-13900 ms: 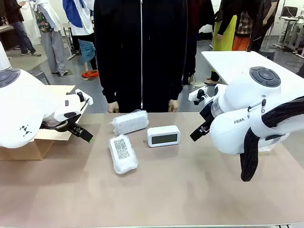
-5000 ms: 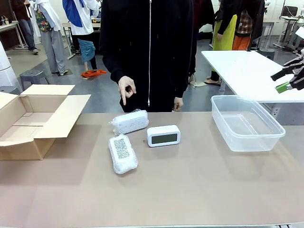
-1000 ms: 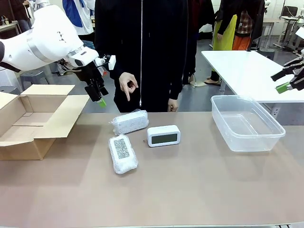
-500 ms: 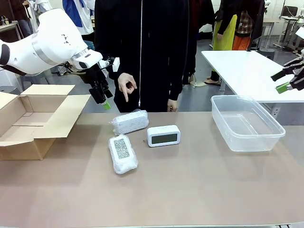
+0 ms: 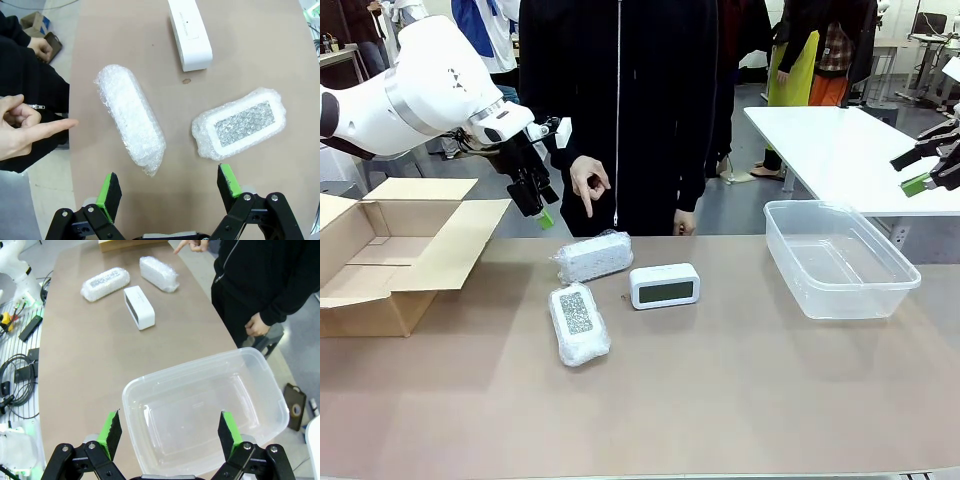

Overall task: Separate and place wrapped and unwrapped clocks.
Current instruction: Pick up the Digital clock indicated by the person.

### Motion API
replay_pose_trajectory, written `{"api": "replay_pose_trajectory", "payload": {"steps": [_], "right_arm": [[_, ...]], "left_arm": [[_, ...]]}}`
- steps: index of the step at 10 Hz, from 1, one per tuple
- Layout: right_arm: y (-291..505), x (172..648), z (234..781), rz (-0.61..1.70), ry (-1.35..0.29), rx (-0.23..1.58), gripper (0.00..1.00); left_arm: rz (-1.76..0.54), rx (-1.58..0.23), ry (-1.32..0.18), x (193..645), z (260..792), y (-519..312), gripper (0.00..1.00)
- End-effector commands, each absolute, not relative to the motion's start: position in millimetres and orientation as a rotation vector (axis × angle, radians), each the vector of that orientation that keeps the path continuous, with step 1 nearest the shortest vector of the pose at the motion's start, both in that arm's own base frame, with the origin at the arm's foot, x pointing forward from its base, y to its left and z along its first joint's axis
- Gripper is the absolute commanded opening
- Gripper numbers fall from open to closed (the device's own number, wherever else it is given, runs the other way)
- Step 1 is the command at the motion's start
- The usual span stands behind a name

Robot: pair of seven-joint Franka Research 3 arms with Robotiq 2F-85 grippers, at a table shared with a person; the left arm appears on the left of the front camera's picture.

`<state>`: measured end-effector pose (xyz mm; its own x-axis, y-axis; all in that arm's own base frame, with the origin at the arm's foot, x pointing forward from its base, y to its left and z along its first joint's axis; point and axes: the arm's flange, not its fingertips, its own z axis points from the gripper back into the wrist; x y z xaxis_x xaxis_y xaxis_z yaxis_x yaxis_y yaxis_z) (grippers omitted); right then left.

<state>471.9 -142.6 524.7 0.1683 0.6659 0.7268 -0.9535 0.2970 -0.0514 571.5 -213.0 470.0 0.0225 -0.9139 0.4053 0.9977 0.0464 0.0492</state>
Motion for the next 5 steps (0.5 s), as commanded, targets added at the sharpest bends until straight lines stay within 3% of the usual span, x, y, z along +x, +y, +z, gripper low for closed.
{"api": "replay_pose_trajectory", "payload": {"steps": [1, 5], "right_arm": [[-141.7, 472.5, 524.1, 1.218, -0.738, 0.483, 1.00], [-141.7, 472.5, 524.1, 1.218, -0.738, 0.483, 1.00]], "left_arm": [[-1.499, -0.273, -0.365, 571.7, 470.2, -212.5, 1.00], [-1.499, -0.273, -0.365, 571.7, 470.2, -212.5, 1.00]]}}
